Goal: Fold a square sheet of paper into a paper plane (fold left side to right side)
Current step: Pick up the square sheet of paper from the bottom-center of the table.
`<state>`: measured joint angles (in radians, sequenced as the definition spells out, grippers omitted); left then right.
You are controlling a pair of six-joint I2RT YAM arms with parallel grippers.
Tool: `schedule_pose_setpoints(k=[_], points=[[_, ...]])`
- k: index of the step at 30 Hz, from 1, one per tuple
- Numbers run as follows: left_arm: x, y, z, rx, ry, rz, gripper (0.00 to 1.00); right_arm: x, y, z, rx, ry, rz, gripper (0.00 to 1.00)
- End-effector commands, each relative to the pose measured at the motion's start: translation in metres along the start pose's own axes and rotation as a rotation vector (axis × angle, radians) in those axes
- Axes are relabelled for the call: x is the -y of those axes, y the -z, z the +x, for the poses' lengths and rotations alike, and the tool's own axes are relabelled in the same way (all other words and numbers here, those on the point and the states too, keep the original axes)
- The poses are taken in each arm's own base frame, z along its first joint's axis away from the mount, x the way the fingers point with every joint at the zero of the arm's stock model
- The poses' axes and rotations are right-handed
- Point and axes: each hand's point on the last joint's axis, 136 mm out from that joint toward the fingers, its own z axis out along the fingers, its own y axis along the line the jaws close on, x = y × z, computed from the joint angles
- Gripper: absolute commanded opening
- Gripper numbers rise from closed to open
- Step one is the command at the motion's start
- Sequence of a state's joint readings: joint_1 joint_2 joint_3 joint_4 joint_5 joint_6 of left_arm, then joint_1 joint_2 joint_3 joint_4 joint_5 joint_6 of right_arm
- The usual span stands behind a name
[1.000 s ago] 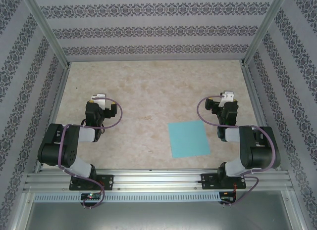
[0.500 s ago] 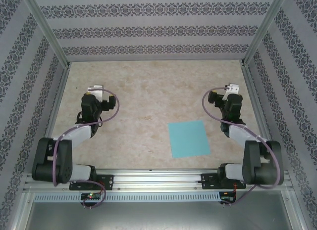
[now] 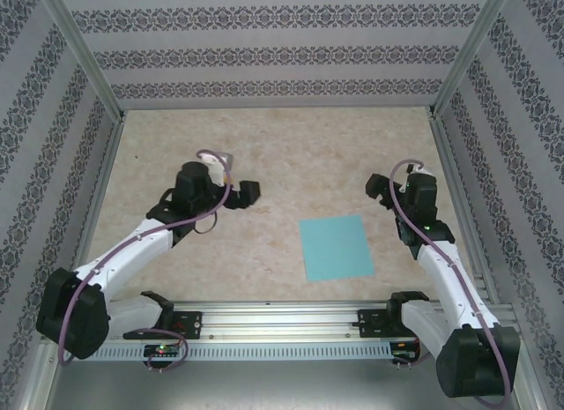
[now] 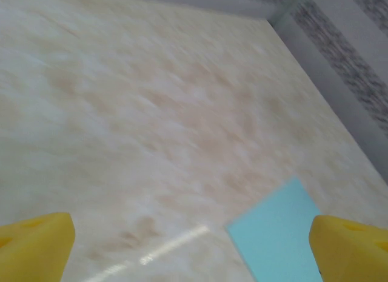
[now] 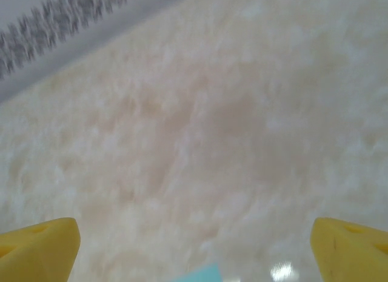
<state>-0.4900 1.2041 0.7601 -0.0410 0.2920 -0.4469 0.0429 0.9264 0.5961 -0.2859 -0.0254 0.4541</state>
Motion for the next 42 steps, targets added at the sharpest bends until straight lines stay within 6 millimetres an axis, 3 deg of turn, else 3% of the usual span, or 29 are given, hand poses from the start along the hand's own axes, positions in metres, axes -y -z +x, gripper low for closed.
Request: schedule_pose_setpoints(k=[1, 7, 11, 14, 21, 28, 35, 42], points=[[0.059, -0.014, 0.041, -0.182, 0.119, 0.178, 1.0, 0.004, 0.008, 0.063, -0.235, -0.046, 0.039, 0.98], [0.126, -0.045, 0.104, -0.4, 0.071, 0.317, 1.0, 0.007, 0.0, 0.101, -0.354, -0.005, 0.08, 0.91], [0.15, -0.065, 0.137, -0.493, 0.079, 0.364, 1.0, 0.004, -0.011, 0.115, -0.421, 0.035, 0.097, 0.89], [0.161, -0.077, 0.148, -0.517, 0.092, 0.385, 1.0, 0.003, -0.019, 0.123, -0.451, 0.056, 0.116, 0.87], [0.163, -0.097, 0.179, -0.613, 0.128, 0.379, 1.0, 0.004, -0.034, 0.135, -0.494, 0.115, 0.16, 0.86], [0.151, -0.103, 0.197, -0.657, 0.133, 0.333, 1.0, 0.0, -0.04, 0.148, -0.53, 0.141, 0.172, 0.86], [0.141, -0.103, 0.217, -0.709, 0.14, 0.284, 1.0, 0.0, -0.035, 0.161, -0.578, 0.151, 0.188, 0.87], [0.136, -0.102, 0.224, -0.719, 0.132, 0.263, 1.0, -0.016, -0.028, 0.178, -0.655, 0.136, 0.126, 0.85]])
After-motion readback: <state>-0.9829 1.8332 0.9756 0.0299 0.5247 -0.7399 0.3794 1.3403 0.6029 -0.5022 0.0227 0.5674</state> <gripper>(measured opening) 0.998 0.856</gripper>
